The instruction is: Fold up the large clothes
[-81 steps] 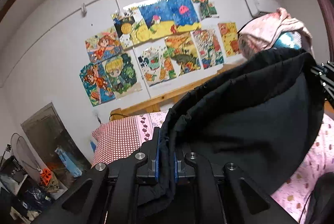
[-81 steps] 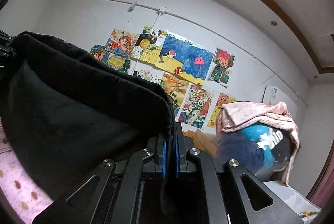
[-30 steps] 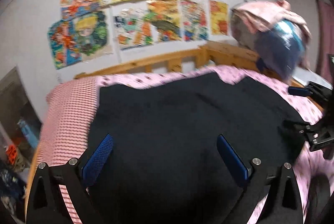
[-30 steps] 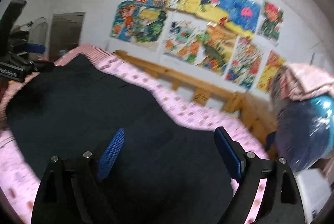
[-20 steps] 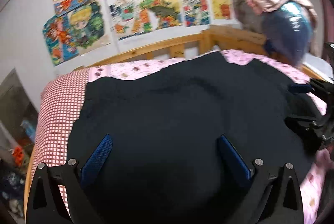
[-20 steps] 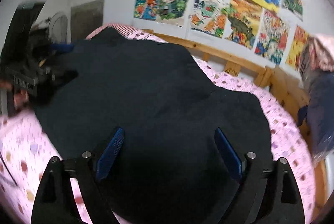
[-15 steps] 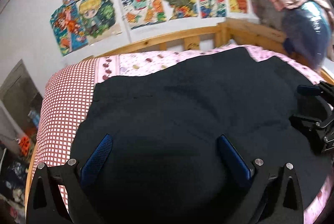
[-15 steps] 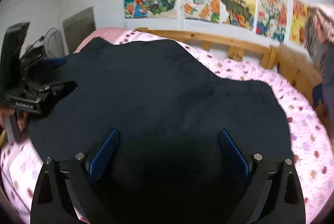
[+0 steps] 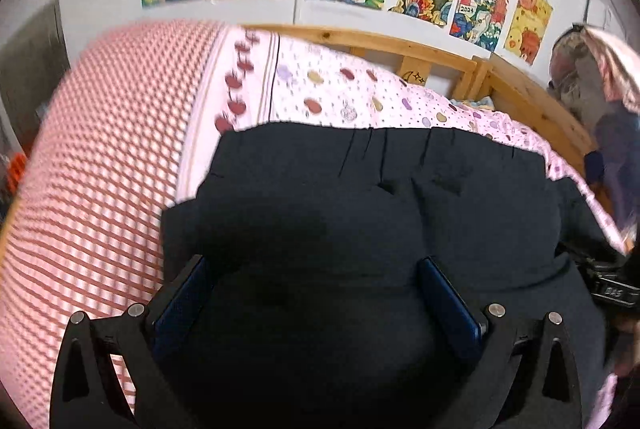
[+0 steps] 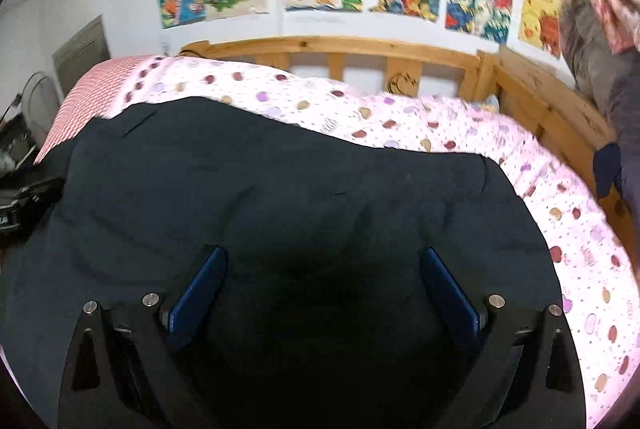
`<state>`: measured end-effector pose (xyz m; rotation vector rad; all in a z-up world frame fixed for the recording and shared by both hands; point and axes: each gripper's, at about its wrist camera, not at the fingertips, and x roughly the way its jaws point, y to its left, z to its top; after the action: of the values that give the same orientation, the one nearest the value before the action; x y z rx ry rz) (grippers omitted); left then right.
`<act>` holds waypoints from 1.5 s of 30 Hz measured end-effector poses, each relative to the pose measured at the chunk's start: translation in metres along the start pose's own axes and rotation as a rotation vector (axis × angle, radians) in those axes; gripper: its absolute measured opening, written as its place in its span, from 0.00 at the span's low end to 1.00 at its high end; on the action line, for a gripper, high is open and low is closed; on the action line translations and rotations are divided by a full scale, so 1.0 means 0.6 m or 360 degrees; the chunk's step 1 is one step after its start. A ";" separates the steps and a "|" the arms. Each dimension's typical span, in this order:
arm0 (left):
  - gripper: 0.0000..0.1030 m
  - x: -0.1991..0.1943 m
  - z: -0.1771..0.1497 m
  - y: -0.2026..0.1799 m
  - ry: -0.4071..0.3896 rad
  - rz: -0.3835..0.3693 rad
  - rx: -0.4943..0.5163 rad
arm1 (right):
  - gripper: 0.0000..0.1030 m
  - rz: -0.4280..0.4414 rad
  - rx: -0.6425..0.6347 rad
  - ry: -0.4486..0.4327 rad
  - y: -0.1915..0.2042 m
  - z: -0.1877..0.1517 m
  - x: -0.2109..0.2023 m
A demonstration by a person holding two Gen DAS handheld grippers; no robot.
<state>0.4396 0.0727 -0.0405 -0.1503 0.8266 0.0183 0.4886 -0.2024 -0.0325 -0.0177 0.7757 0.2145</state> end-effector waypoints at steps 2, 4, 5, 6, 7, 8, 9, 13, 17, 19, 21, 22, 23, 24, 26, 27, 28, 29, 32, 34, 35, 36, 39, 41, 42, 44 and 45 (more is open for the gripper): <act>1.00 0.013 -0.002 0.012 0.0006 -0.0070 -0.0050 | 0.99 0.0108 0.0090 0.0048 -0.016 -0.006 0.027; 1.00 0.022 -0.006 0.022 -0.0008 -0.0115 -0.0101 | 0.99 0.0195 0.0182 0.0057 -0.029 -0.017 0.049; 1.00 0.028 -0.009 0.025 -0.0016 -0.0127 -0.0116 | 0.99 0.0226 0.0209 0.0054 -0.033 -0.021 0.057; 1.00 0.033 -0.009 0.025 -0.0017 -0.0131 -0.0120 | 0.99 0.0250 0.0233 0.0050 -0.035 -0.026 0.063; 1.00 0.037 -0.009 0.026 -0.0019 -0.0136 -0.0123 | 0.99 0.0263 0.0247 0.0049 -0.036 -0.029 0.068; 1.00 0.041 -0.009 0.027 -0.0023 -0.0141 -0.0127 | 0.99 0.0273 0.0257 0.0051 -0.035 -0.032 0.075; 1.00 0.045 -0.007 0.029 -0.0026 -0.0148 -0.0132 | 0.99 0.0272 0.0260 0.0049 -0.033 -0.034 0.082; 1.00 0.057 -0.004 0.035 -0.0052 -0.0182 -0.0168 | 0.99 0.0250 0.0256 0.0030 -0.030 -0.036 0.099; 1.00 0.057 -0.009 0.039 -0.0076 -0.0193 -0.0181 | 0.99 0.0263 0.0274 -0.0018 -0.038 -0.041 0.108; 1.00 0.056 -0.011 0.040 -0.0077 -0.0198 -0.0182 | 0.99 0.0267 0.0279 -0.0031 -0.044 -0.042 0.107; 1.00 0.053 -0.015 0.041 -0.0082 -0.0199 -0.0184 | 0.99 0.0270 0.0282 -0.0044 -0.046 -0.043 0.108; 1.00 0.052 -0.017 0.042 -0.0083 -0.0199 -0.0184 | 0.99 0.0272 0.0284 -0.0047 -0.048 -0.043 0.108; 1.00 0.052 -0.018 0.041 -0.0084 -0.0200 -0.0184 | 0.99 0.0275 0.0287 -0.0052 -0.048 -0.043 0.108; 1.00 0.052 -0.018 0.042 -0.0086 -0.0203 -0.0184 | 0.99 0.0276 0.0288 -0.0057 -0.049 -0.044 0.108; 1.00 0.053 -0.021 0.045 -0.0091 -0.0214 -0.0189 | 0.99 0.0276 0.0289 -0.0066 -0.048 -0.045 0.107; 1.00 0.052 -0.024 0.044 -0.0094 -0.0216 -0.0192 | 0.99 0.0276 0.0291 -0.0072 -0.047 -0.045 0.106; 1.00 0.052 -0.025 0.045 -0.0098 -0.0218 -0.0194 | 0.99 0.0278 0.0293 -0.0080 -0.047 -0.047 0.105; 1.00 0.050 -0.028 0.045 -0.0101 -0.0219 -0.0195 | 0.99 0.0282 0.0296 -0.0087 -0.048 -0.048 0.104; 1.00 0.045 -0.035 0.049 -0.0118 -0.0236 -0.0197 | 0.99 0.0287 0.0304 -0.0099 -0.049 -0.054 0.103; 1.00 0.037 -0.044 0.053 -0.0144 -0.0262 -0.0196 | 0.99 0.0289 0.0307 -0.0105 -0.049 -0.055 0.100; 1.00 0.031 -0.050 0.055 -0.0164 -0.0278 -0.0198 | 0.99 0.0290 0.0309 -0.0117 -0.048 -0.056 0.095; 1.00 0.026 -0.055 0.059 -0.0148 -0.0302 -0.0192 | 0.99 0.0287 0.0311 -0.0133 -0.047 -0.060 0.090; 1.00 0.007 -0.069 0.067 -0.0216 -0.0335 -0.0210 | 0.99 0.0247 0.0308 -0.0225 -0.037 -0.074 0.053; 1.00 0.002 -0.074 0.079 -0.0235 -0.0359 -0.0246 | 0.99 0.0211 0.0317 -0.0281 -0.035 -0.081 0.029; 1.00 0.001 -0.075 0.083 -0.0238 -0.0367 -0.0262 | 0.99 0.0200 0.0311 -0.0300 -0.035 -0.080 0.018; 1.00 -0.005 -0.075 0.095 -0.0245 -0.0402 -0.0305 | 0.99 0.0206 0.0302 -0.0317 -0.035 -0.076 -0.001; 1.00 -0.008 -0.076 0.100 -0.0253 -0.0419 -0.0327 | 0.99 0.0225 0.0303 -0.0327 -0.037 -0.074 -0.012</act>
<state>0.3985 0.1259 -0.0750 -0.4449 0.6403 -0.1313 0.4570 -0.2295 -0.0607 0.2364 0.5903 0.2714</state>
